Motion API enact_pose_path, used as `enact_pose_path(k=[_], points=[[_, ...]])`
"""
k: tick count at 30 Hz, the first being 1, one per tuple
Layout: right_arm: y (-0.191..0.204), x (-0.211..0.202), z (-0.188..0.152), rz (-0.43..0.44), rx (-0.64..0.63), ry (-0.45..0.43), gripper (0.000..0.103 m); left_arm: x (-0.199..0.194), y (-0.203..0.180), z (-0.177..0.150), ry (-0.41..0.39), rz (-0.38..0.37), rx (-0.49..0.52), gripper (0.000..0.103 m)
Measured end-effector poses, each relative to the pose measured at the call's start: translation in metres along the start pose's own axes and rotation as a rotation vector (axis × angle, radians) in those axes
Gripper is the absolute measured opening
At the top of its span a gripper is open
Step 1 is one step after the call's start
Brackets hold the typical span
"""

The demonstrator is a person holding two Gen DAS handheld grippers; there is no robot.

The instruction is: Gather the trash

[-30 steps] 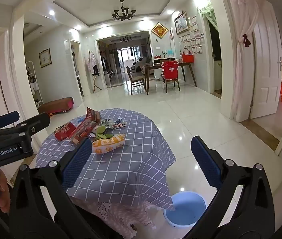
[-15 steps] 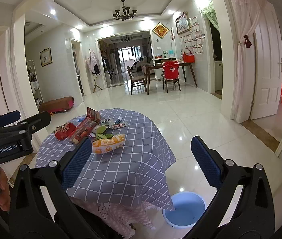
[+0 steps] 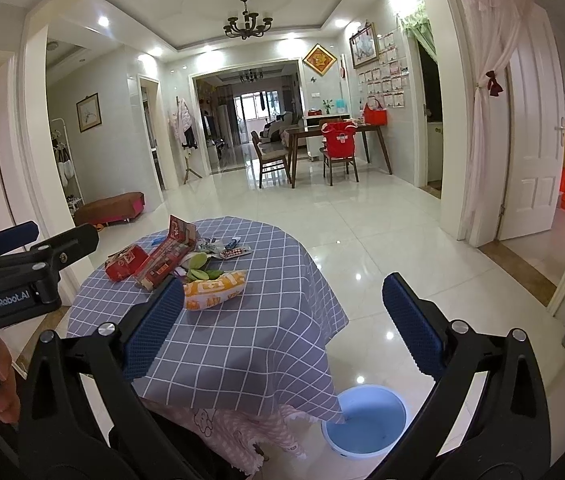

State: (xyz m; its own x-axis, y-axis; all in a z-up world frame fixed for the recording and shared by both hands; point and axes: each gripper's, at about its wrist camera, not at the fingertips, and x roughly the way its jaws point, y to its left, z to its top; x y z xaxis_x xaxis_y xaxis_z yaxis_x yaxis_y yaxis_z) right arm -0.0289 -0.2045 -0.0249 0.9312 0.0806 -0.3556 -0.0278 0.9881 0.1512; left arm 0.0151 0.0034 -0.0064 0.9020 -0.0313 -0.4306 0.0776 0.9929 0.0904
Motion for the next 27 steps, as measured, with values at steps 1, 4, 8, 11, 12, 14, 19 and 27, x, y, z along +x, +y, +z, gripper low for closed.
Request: enact_pose_path(k=[1, 4, 8, 11, 12, 14, 19, 27], points=[[0.000, 0.000, -0.001, -0.001, 0.001, -0.001, 0.097, 0.001, 0.000, 0.000, 0.000, -0.003, 0.000, 0.099], [-0.001, 0.002, -0.001, -0.006, -0.003, -0.003, 0.097, 0.002, 0.000, 0.002, -0.004, -0.009, 0.000, 0.099], [-0.002, 0.002, 0.000, -0.008, -0.002, -0.002, 0.097, 0.003, 0.000, 0.005, -0.004, -0.011, 0.003, 0.099], [-0.002, 0.001, 0.001, -0.010, -0.003, -0.001, 0.097, 0.003, 0.000, 0.005, -0.006, -0.011, 0.002, 0.099], [-0.003, 0.002, 0.001, -0.010, -0.002, -0.001, 0.097, 0.003, 0.000, 0.006, -0.005, -0.013, 0.002, 0.099], [-0.002, 0.001, 0.002, -0.010, -0.002, -0.001, 0.097, 0.003, 0.000, 0.007, -0.003, -0.014, 0.004, 0.099], [-0.003, 0.002, 0.001, -0.009, -0.005, 0.004, 0.097, 0.001, -0.002, 0.010, -0.003, -0.018, 0.005, 0.099], [0.002, -0.008, 0.005, -0.023, -0.024, 0.003, 0.097, -0.007, -0.001, 0.011, -0.014, -0.045, -0.002, 0.099]])
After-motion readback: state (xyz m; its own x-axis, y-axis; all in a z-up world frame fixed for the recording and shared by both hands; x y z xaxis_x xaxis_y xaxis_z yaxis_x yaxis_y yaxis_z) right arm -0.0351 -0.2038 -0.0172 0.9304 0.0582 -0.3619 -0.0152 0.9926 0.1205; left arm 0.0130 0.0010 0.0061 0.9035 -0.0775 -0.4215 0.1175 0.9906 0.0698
